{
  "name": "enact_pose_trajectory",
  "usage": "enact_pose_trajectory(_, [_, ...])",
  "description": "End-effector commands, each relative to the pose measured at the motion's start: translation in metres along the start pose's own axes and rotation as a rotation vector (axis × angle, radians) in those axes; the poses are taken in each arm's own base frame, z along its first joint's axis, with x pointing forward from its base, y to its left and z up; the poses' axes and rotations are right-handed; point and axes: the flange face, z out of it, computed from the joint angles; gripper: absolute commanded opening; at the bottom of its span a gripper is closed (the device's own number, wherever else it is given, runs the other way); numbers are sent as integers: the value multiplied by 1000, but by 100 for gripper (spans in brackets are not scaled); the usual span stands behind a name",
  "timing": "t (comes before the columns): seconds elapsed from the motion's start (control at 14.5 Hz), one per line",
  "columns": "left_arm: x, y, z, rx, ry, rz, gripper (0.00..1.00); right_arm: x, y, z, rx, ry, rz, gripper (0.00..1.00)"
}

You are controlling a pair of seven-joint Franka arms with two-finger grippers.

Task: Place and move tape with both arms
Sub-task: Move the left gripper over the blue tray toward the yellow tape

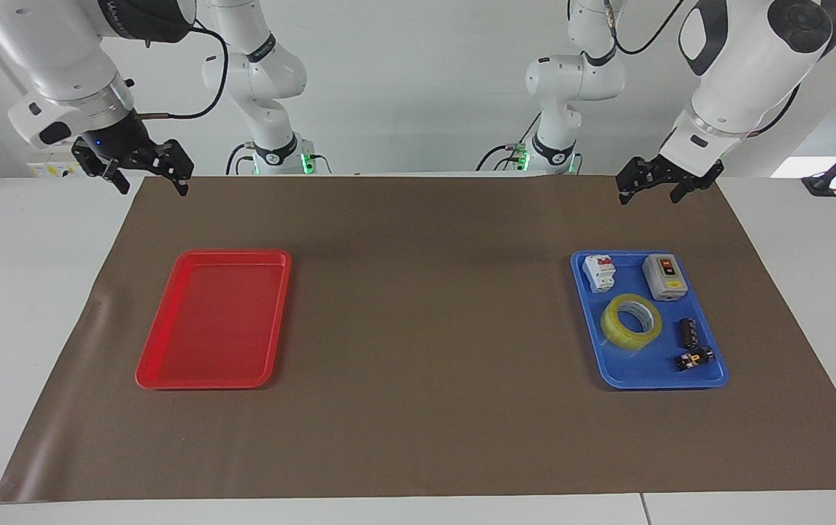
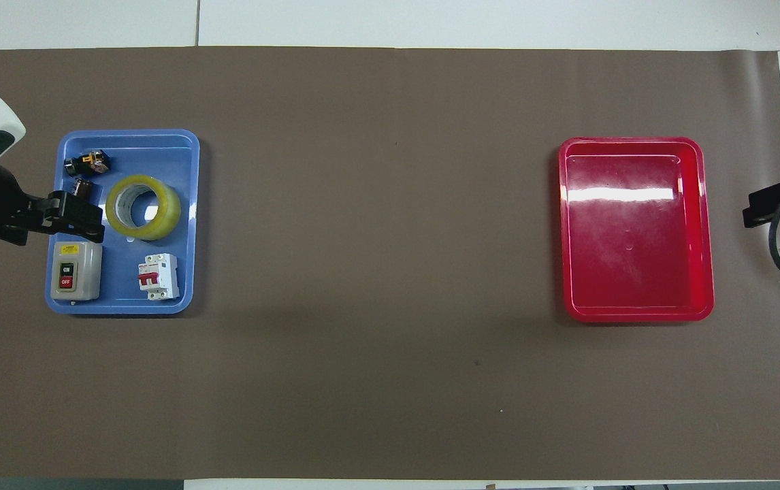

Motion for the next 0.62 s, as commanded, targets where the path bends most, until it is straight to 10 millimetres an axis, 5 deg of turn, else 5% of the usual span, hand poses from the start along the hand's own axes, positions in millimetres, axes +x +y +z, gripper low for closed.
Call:
enact_pose_trajectory(0.0, [-3,1,-1,-5,8,-5,100,-2,0,-3,18,12,8,100])
enact_pose_trajectory(0.55, [-5,-9,-6,-8,20,-21,100,-2,1,-3,18,12,9,100])
